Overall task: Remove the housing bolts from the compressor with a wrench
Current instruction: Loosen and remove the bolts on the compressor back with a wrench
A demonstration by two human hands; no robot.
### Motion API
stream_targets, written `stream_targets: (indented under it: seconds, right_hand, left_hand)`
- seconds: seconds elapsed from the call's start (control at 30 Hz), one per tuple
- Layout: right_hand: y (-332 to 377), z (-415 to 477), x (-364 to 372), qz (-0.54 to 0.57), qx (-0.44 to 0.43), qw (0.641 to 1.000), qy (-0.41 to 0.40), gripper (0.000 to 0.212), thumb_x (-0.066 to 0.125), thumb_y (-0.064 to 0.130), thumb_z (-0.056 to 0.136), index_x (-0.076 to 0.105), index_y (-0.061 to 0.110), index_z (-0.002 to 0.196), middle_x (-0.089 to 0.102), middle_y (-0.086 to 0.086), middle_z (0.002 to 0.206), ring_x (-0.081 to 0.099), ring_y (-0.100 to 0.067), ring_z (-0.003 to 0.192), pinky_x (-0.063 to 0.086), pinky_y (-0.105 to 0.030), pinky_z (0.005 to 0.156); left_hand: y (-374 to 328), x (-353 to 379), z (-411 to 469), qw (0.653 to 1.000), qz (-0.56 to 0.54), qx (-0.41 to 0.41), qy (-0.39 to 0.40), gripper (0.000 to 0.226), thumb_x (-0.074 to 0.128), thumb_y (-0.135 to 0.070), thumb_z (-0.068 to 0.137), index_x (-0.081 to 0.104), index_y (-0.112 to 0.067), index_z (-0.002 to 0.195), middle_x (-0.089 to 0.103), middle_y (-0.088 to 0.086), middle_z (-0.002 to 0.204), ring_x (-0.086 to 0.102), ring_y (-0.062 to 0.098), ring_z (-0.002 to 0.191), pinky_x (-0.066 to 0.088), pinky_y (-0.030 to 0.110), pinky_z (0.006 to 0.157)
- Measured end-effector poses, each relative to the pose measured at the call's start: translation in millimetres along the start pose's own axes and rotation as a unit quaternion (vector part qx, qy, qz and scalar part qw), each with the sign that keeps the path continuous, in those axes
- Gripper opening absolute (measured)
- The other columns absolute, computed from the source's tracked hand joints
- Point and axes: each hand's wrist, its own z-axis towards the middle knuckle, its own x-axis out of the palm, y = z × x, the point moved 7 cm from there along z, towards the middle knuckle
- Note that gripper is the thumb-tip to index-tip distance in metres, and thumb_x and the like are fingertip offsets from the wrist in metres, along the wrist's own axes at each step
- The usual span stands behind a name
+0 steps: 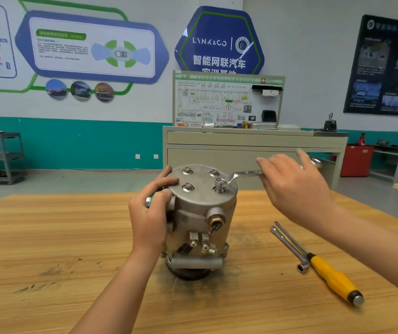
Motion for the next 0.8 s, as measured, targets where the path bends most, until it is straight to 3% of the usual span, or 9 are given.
stream_targets:
  seconds: [0.07, 0.17, 0.27, 0.33, 0.37, 0.47, 0.6, 0.67, 0.8]
  right_hand:
    - [2, 30, 20, 0.0, -0.047, 0.999, 0.027, 0.023, 0.065, 0.006, 0.082, 0.065, -0.005, 0.102, 0.067, -0.021, 0.101, 0.064, -0.034, 0.097, 0.044, -0.055, 0.089]
    - [25, 80, 55, 0.043, -0.163, 0.978, 0.121, 0.032, 0.04, 0.016, 0.098, 0.051, 0.002, 0.125, 0.053, -0.012, 0.131, 0.047, -0.025, 0.122, 0.033, -0.039, 0.106]
    - [42, 102, 63, 0.071, -0.203, 0.967, 0.138, 0.034, 0.033, 0.015, 0.1, 0.045, 0.004, 0.129, 0.053, -0.011, 0.129, 0.053, -0.025, 0.115, 0.049, -0.037, 0.085]
    - [28, 100, 50, 0.121, -0.132, 0.981, 0.073, 0.033, 0.036, 0.011, 0.099, 0.046, -0.001, 0.128, 0.064, -0.019, 0.102, 0.064, -0.031, 0.085, 0.047, -0.033, 0.058]
    - [10, 98, 41, 0.184, -0.039, 0.981, 0.04, 0.033, 0.038, 0.011, 0.098, 0.046, -0.002, 0.127, 0.064, -0.021, 0.084, 0.063, -0.032, 0.07, 0.044, -0.033, 0.052]
    - [-41, 73, 13, 0.345, 0.191, 0.919, -0.017, 0.032, 0.034, 0.016, 0.099, 0.044, 0.007, 0.127, 0.056, -0.012, 0.064, 0.056, -0.032, 0.059, 0.046, -0.044, 0.054]
    - [-18, 24, -19, 0.174, 0.074, 0.966, 0.175, 0.044, 0.028, 0.029, 0.097, 0.028, 0.027, 0.14, 0.048, 0.003, 0.051, 0.047, -0.013, 0.043, 0.036, -0.027, 0.04]
    - [-5, 1, -26, 0.112, 0.043, 0.958, 0.26, 0.047, 0.02, 0.033, 0.097, 0.01, 0.037, 0.143, 0.046, 0.007, 0.056, 0.045, -0.006, 0.048, 0.035, -0.021, 0.041]
    - [13, -10, -29, 0.043, 0.009, 0.952, 0.302, 0.049, 0.018, 0.028, 0.1, -0.003, 0.034, 0.144, 0.042, 0.007, 0.059, 0.038, -0.004, 0.049, 0.028, -0.02, 0.041]
  left_hand:
    - [0, -1, 0, 1.0, 0.0, 0.007, -0.003, 0.029, 0.044, -0.019, 0.067, 0.07, -0.012, 0.08, 0.064, -0.011, 0.116, 0.057, -0.008, 0.106, 0.046, 0.049, 0.097]
    - [-2, 4, 0, 1.0, 0.009, 0.021, -0.003, 0.028, 0.044, -0.018, 0.067, 0.07, -0.017, 0.078, 0.064, -0.007, 0.117, 0.057, -0.007, 0.107, 0.048, 0.032, 0.096]
    - [1, 4, -2, 1.0, 0.004, 0.023, -0.01, 0.027, 0.045, -0.019, 0.068, 0.07, -0.02, 0.077, 0.064, -0.012, 0.114, 0.056, -0.005, 0.11, 0.045, 0.044, 0.099]
    - [1, 3, -4, 1.0, -0.003, 0.02, -0.013, 0.027, 0.045, -0.019, 0.068, 0.07, -0.021, 0.076, 0.064, -0.013, 0.114, 0.056, -0.006, 0.109, 0.044, 0.05, 0.1]
    - [0, 2, -4, 1.0, -0.004, 0.02, -0.013, 0.026, 0.045, -0.019, 0.068, 0.07, -0.02, 0.076, 0.064, -0.013, 0.114, 0.056, -0.007, 0.108, 0.043, 0.05, 0.1]
    - [3, 2, -4, 1.0, -0.009, 0.013, -0.013, 0.026, 0.045, -0.019, 0.069, 0.069, -0.02, 0.077, 0.063, -0.013, 0.114, 0.056, -0.009, 0.107, 0.043, 0.051, 0.1]
    - [4, 6, -3, 1.0, -0.004, 0.018, -0.011, 0.025, 0.045, -0.02, 0.069, 0.069, -0.021, 0.078, 0.063, -0.01, 0.117, 0.055, -0.012, 0.106, 0.045, 0.028, 0.099]
    - [2, 10, -2, 1.0, 0.004, 0.02, -0.007, 0.025, 0.044, -0.019, 0.069, 0.068, -0.02, 0.078, 0.063, -0.005, 0.118, 0.055, -0.014, 0.105, 0.043, 0.012, 0.091]
    - [0, 14, -3, 1.0, 0.022, 0.023, 0.003, 0.025, 0.044, -0.018, 0.069, 0.067, -0.021, 0.077, 0.062, -0.007, 0.117, 0.053, -0.017, 0.105, 0.041, 0.007, 0.089]
